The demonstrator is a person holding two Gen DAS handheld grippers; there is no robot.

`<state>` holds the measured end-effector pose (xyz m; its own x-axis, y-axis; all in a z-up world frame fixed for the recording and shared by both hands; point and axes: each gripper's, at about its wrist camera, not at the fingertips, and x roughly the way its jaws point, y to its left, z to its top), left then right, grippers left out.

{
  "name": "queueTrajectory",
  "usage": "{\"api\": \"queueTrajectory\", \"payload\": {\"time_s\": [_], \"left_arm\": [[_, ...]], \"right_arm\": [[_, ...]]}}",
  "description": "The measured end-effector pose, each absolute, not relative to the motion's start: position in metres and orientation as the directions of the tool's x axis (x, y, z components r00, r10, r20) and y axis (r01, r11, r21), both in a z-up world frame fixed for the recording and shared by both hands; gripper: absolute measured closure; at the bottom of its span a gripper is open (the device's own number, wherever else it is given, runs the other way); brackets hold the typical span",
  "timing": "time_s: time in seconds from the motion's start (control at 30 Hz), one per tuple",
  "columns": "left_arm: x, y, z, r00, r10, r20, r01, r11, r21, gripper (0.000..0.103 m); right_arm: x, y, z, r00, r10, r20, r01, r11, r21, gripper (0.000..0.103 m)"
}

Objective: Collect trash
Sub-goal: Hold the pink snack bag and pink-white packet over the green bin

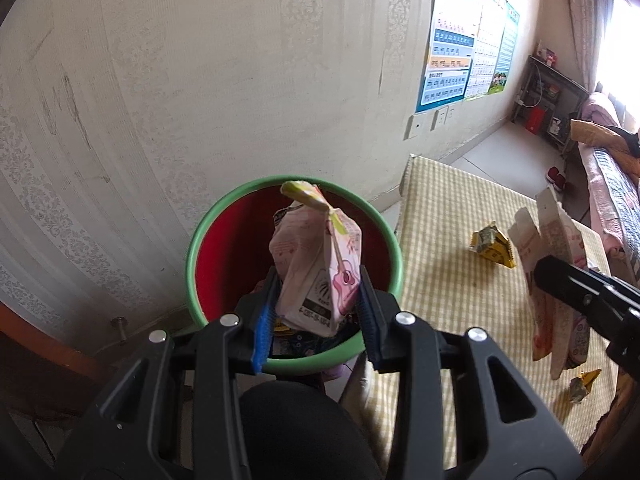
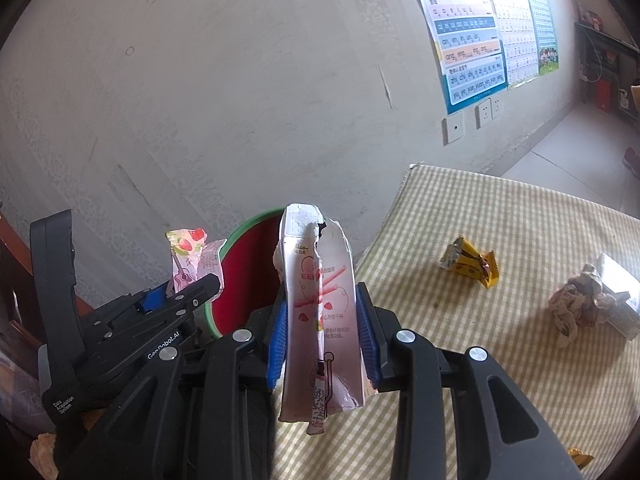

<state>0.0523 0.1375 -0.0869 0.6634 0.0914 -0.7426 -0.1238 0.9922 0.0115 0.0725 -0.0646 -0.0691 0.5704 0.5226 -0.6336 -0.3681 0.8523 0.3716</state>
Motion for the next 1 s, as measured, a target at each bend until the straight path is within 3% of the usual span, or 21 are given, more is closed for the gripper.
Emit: {"api": "queueTrajectory", "payload": {"time_s": [0.47, 1.0], "left_arm": [[0.067, 0.177, -0.098, 0.64, 0.157, -0.752, -0.196, 0.98, 0.038, 0.068], [0.086, 0.195, -0.112, 0.609, 0.132, -0.782, -0.196, 0.98, 0.013, 0.068]], "right_arm": [[0.101, -0.022, -0.078, 0.513, 0.539, -0.669, -0.414, 0.837, 0.357, 0.07], [0.132, 0.008, -0.093, 0.467, 0.549, -0.693, -0.407, 0.829, 0.383, 0.07]]}}
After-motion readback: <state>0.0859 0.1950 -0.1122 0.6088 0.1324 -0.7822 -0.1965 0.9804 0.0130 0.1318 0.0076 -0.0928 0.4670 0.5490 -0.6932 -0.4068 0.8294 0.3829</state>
